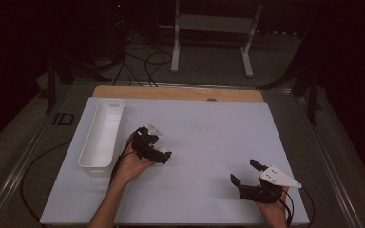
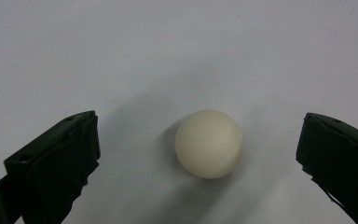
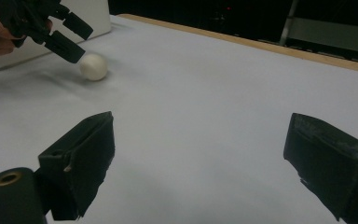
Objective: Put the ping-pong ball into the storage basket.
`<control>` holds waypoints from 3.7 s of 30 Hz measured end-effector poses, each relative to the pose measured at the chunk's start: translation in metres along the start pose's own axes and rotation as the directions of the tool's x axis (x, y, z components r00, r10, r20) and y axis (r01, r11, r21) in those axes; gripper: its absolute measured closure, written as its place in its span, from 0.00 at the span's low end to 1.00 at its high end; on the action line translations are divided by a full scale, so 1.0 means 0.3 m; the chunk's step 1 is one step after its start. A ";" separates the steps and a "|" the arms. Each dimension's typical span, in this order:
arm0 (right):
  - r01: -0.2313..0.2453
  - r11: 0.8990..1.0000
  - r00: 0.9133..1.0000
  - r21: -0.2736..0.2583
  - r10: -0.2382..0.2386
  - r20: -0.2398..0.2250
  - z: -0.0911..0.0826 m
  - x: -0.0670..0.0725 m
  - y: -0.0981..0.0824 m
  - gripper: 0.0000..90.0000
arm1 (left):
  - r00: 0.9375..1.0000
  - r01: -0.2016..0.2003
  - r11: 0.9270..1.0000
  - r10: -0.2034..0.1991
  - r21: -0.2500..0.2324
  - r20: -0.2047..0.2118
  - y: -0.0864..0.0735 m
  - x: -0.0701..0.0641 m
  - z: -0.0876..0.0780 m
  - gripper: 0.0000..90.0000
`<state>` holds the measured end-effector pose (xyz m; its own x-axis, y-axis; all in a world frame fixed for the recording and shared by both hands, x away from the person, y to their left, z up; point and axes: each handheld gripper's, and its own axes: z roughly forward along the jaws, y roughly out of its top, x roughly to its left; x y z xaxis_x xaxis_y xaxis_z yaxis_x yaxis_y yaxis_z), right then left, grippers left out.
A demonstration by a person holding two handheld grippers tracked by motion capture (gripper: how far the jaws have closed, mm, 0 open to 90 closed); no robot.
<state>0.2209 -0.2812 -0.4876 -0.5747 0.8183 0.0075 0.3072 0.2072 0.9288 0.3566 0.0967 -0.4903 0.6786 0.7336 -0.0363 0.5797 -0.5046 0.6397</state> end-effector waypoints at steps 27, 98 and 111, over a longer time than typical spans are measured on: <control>0.001 1.000 1.000 0.004 -0.001 -0.002 0.003 0.000 -0.002 0.09 | 0.999 0.013 0.999 -0.015 0.039 0.038 -0.007 0.007 0.048 0.06; -0.006 1.000 1.000 -0.003 0.006 -0.001 0.005 -0.012 -0.014 0.09 | 0.999 0.033 0.998 -0.035 0.060 0.038 -0.008 0.023 -0.010 0.57; -0.008 1.000 1.000 -0.004 0.008 0.006 0.001 -0.018 -0.013 0.09 | 0.998 0.042 0.998 -0.044 0.052 0.033 -0.007 0.027 -0.029 0.57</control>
<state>0.2231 -0.2861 -0.4914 -0.5677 0.8232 0.0128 0.3090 0.1987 0.9301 0.3570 0.1076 -0.4852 0.6666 0.7400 -0.0895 0.6306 -0.4959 0.5970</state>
